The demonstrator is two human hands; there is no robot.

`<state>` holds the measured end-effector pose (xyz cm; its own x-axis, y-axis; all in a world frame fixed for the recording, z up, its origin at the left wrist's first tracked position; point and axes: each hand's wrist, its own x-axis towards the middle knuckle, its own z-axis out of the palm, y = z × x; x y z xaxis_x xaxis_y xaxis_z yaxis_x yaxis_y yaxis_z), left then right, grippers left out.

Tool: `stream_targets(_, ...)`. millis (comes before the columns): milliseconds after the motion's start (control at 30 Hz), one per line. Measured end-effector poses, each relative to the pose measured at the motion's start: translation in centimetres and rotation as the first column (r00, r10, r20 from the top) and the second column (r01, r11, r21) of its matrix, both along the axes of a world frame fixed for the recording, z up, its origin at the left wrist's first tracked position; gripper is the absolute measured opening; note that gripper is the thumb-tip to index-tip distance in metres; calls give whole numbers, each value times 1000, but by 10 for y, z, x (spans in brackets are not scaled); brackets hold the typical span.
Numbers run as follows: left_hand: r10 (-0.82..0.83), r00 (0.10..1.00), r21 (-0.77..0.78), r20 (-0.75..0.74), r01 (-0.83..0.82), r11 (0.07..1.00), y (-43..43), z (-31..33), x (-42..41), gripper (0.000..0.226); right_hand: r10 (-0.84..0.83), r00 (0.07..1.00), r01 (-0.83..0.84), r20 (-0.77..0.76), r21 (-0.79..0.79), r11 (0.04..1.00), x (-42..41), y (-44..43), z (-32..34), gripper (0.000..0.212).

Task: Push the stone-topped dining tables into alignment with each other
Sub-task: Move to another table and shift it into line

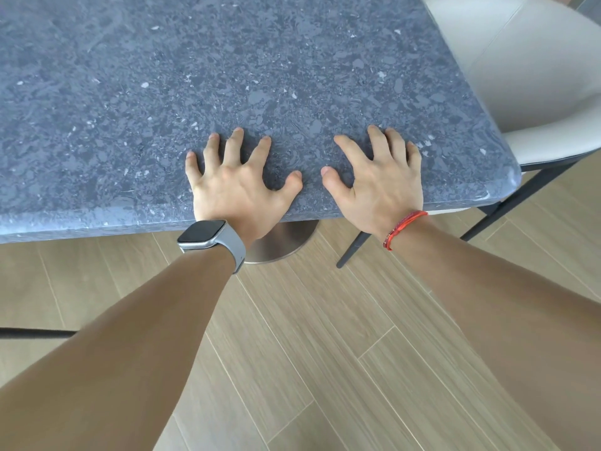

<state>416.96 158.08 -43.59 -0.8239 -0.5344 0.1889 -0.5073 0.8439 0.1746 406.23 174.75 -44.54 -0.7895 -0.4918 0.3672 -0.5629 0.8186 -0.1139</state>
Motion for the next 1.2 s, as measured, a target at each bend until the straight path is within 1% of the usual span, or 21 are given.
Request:
stream_targets(67, -12, 1000, 27, 8, 12, 1000, -2, 1, 0, 83, -7, 1000, 6, 14, 22, 1000, -1, -1, 1, 62)
stream_targets(133, -23, 1000, 91, 9, 22, 996, -2, 6, 2, 82, -12, 993, 5, 114, 62, 998, 0, 0, 7, 65)
stream_targets(200, -41, 996, 236, -73, 57, 970, -4, 11, 7, 79, -29, 979, 20, 204, 46, 999, 11, 0, 15, 65)
stream_targets(267, -54, 968, 441, -247, 162, 883, -13, 21, 18, 71, 3, 966, 11, 257, -52, 999, 31, -5, 23, 63)
stream_targets(333, -11, 930, 585, -368, 241, 774, -23, 31, 40, 62, 73, 939, -6, 335, -195, 981, 55, -13, 35, 61)
stream_targets(400, 79, 910, 671, -408, 240, 701, -36, 42, 66, 60, 148, 882, 32, 447, -371, 928, 73, -23, 49, 59)
stream_targets(467, 136, 893, 701, -429, 235, 673, -49, 53, 96, 61, 226, 818, 78, 529, -491, 867, 91, -36, 63, 56)
stream_targets(567, 154, 888, 689, -433, 217, 691, -74, 69, 138, 60, 327, 756, 68, 567, -565, 822, 120, -60, 81, 55)
stream_targets(633, 180, 884, 668, -431, 179, 722, -96, 79, 163, 61, 358, 739, 49, 571, -575, 817, 138, -78, 89, 55)
stream_targets(700, 197, 883, 637, -427, 139, 759, -117, 84, 182, 63, 353, 747, 24, 563, -554, 832, 154, -97, 94, 57)
stream_targets(767, 202, 893, 595, -403, 88, 799, -138, 86, 201, 70, 344, 772, -21, 535, -520, 854, 169, -119, 96, 58)
stream_targets(867, 164, 931, 510, -326, 27, 860, -163, 79, 217, 76, 302, 816, -70, 493, -434, 898, 182, -148, 91, 60)
stream_targets(1000, 169, 960, 422, -225, -60, 904, -199, 59, 229, 76, 251, 872, -129, 421, -297, 946, 190, -187, 70, 65)
stream_targets(1100, 182, 969, 351, -168, -114, 929, -225, 44, 220, 73, 205, 909, -141, 362, -197, 970, 181, -214, 54, 68)
stream_targets(1200, 164, 978, 260, -128, -126, 957, -251, 29, 201, 74, 154, 943, -135, 294, -82, 987, 162, -235, 36, 72)
